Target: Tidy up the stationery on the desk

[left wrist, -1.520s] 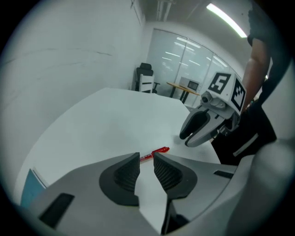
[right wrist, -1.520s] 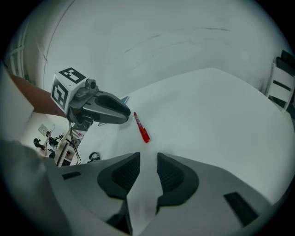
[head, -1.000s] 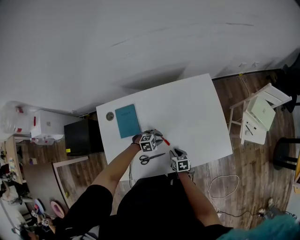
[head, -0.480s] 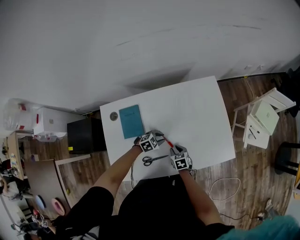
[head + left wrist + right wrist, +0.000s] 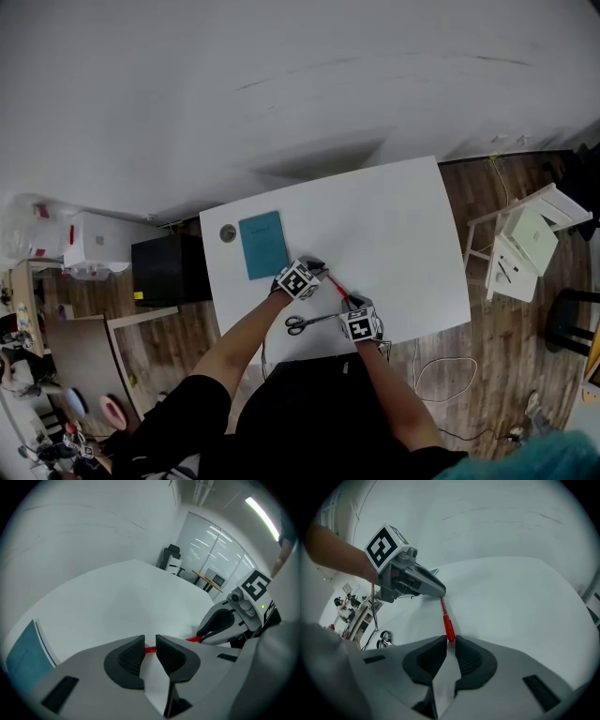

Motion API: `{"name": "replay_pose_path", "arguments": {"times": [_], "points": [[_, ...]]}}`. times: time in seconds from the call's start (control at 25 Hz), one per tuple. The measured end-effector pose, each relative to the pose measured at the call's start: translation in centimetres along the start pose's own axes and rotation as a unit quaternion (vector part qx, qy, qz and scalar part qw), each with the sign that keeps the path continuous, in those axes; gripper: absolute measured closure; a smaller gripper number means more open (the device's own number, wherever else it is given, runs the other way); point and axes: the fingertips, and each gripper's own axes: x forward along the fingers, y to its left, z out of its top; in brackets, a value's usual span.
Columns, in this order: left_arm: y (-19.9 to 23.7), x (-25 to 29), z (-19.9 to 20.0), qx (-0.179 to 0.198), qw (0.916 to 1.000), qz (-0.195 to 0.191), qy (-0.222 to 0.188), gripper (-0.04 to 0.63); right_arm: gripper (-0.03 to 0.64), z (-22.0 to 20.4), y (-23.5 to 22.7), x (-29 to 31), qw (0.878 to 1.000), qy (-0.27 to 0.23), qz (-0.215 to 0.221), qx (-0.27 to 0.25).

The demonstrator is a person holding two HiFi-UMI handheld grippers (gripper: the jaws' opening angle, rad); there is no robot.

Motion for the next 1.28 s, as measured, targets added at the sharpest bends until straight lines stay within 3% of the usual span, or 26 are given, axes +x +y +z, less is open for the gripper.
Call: {"name": "replay_pose_path", "arguments": {"times": [0.44,0.84,1.28], "points": [[-1.4,-1.5,-3.3,-0.09,0.9959,-0.006,-0.003,0.514,0.555,0.7,-2.2,0.0,0.999,0.012,-0.001,0.035],[-6.4,-1.4,-6.2,-0.101,0.9948,-0.007,-0.003,0.514,0.557,1.2,-2.0,0.2,1.0,0.025,0.009,0.002],[-8.2,-1.2,-7.9,-0.156,0.9876,0.018,-0.016,0.514,0.557,5.0,0.7,2.7,0.996,0.03,0.077,-0.031]]}}
